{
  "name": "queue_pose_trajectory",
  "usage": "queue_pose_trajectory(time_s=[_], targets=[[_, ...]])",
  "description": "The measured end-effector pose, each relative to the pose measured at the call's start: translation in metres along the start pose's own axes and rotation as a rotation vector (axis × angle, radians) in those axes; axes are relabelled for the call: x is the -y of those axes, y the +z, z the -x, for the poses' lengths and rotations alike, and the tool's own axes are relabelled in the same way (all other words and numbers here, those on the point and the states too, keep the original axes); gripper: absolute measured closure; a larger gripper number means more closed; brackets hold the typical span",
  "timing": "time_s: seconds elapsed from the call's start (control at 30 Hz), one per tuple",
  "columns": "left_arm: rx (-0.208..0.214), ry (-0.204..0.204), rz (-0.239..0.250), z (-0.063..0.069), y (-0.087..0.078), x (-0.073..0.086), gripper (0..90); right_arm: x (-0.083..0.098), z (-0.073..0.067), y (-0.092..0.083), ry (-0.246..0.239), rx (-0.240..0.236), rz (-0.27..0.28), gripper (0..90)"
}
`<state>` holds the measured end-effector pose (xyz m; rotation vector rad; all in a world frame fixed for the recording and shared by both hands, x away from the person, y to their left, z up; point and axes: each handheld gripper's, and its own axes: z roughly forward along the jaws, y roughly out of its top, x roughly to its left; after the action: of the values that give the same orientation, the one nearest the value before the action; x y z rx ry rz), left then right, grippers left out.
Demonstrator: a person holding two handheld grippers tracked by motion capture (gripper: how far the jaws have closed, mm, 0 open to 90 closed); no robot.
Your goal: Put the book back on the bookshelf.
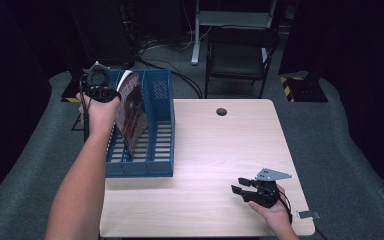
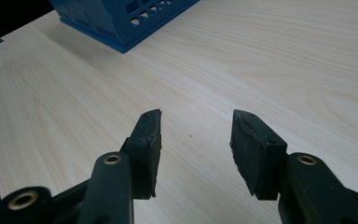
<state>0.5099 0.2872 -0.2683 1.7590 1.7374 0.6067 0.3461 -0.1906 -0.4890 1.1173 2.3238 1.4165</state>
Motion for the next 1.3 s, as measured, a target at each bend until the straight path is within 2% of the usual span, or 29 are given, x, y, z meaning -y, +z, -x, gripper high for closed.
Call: queue_pose_trajectory(time_s=[0.13, 0.17, 0.5, 0.87, 1.1, 1.3], targets=[[-0.004, -0.017, 0.004, -0.004, 0.000, 0.000, 84.6, 0.000, 0.000, 0.000, 0.000, -0.002, 0.000, 52.8], [-0.005, -0.007, -0.002, -0.006, -0.001, 0.000, 84.6, 0.000, 0.000, 0.000, 0.001, -0.002, 0.002, 52.9], [-0.013, -0.020, 0.011, -0.005, 0.006, 0.005, 84.6, 0.000, -0.001, 0.000, -0.001, 0.005, 0.009, 52.9], [0.001, -0.005, 0.020, -0.006, 0.006, 0.008, 83.5, 0.000, 0.000, 0.000, -0.005, -0.001, 0.003, 52.9], [0.034, -0.002, -0.002, -0.007, 0.011, 0.010, 75.7, 0.000, 0.000, 0.000, -0.007, -0.006, -0.004, 52.9], [0.048, 0.001, 0.001, -0.007, 0.011, 0.010, 69.5, 0.000, -0.001, 0.001, 0.003, -0.004, -0.004, 52.9]])
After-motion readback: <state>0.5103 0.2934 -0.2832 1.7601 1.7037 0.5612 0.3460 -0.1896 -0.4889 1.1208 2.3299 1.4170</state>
